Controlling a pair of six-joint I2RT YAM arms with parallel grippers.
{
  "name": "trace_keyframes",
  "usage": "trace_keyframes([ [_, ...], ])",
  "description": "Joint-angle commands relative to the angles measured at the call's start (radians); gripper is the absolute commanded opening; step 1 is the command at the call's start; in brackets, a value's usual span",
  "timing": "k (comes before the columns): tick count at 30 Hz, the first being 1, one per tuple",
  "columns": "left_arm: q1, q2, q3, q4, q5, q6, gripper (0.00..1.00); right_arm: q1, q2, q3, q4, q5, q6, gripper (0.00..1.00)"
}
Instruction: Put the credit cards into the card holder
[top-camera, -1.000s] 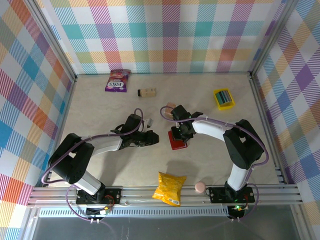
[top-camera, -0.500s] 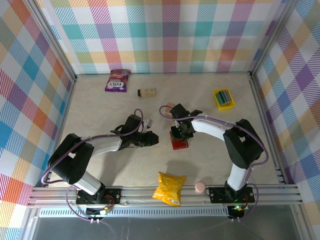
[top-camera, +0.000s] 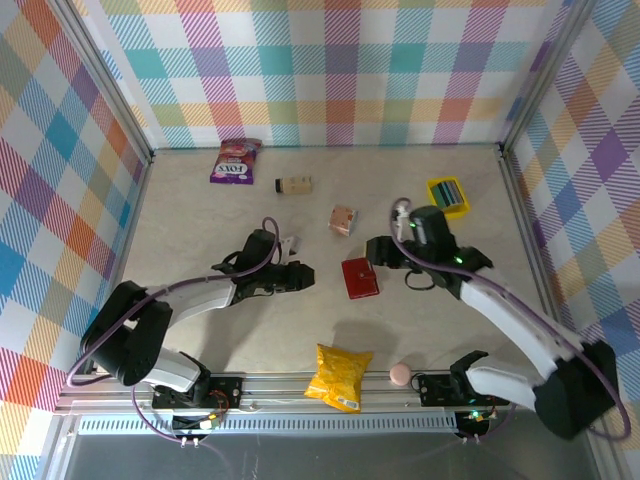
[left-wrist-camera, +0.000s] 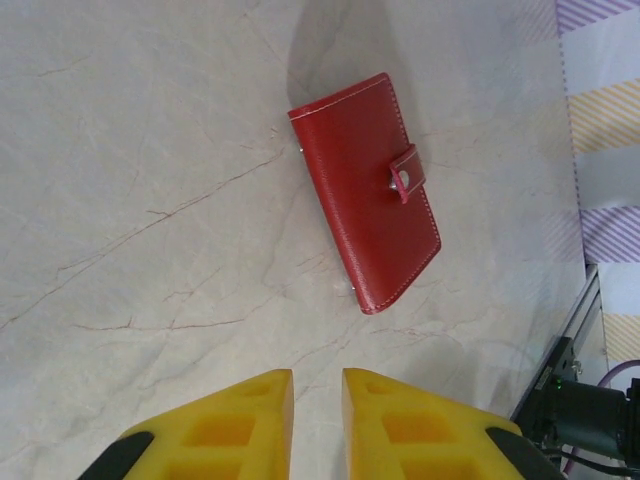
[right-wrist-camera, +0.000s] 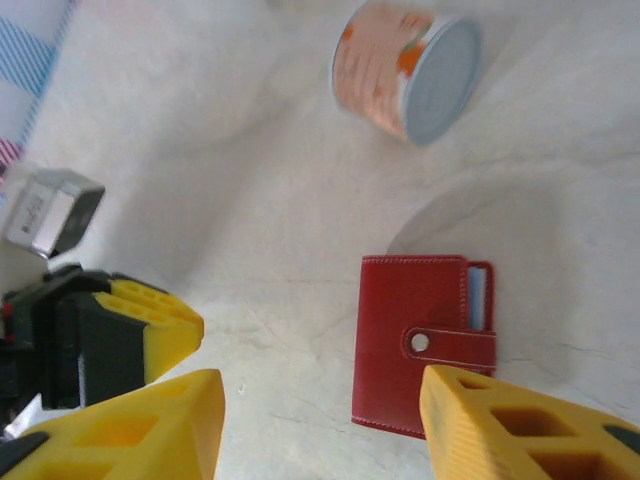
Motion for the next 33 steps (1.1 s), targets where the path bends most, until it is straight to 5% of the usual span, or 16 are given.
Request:
trace_keyframes([
  [1, 0.01, -0.057, -0.04, 0.052, -0.009, 0.013, 0.22, -0.075, -0.109, -0.102, 0.068, -0.067, 0.025, 0.56],
  [7, 0.011, -0.069, -0.065, 0.1, -0.032, -0.001, 0.46, -0.181, -0.161, -0.18, 0.068, -0.162, -0.005, 0.56],
  [12, 0.01, -0.157, -0.106, 0.104, -0.158, 0.007, 0.7, -0.22, -0.202, -0.235, 0.183, -0.185, -0.092, 0.59],
  [16, 0.01, -0.261, -0.145, 0.099, -0.289, 0.029, 0.84, -0.279, -0.216, -0.243, 0.273, -0.133, -0.12, 0.76],
  [21, 0.01, -0.388, -0.151, 0.02, -0.52, 0.01, 0.91, -0.331, -0.148, -0.227, 0.39, -0.043, -0.151, 0.95],
  [28, 0.012, -0.609, -0.203, -0.031, -0.911, 0.199, 1.0, -0.486, -0.06, -0.284, 0.601, -0.025, -0.147, 0.96],
  [33, 0.048, -0.631, -0.201, -0.036, -1.037, 0.381, 1.0, -0.527, -0.018, -0.311, 0.629, 0.016, -0.215, 0.96],
])
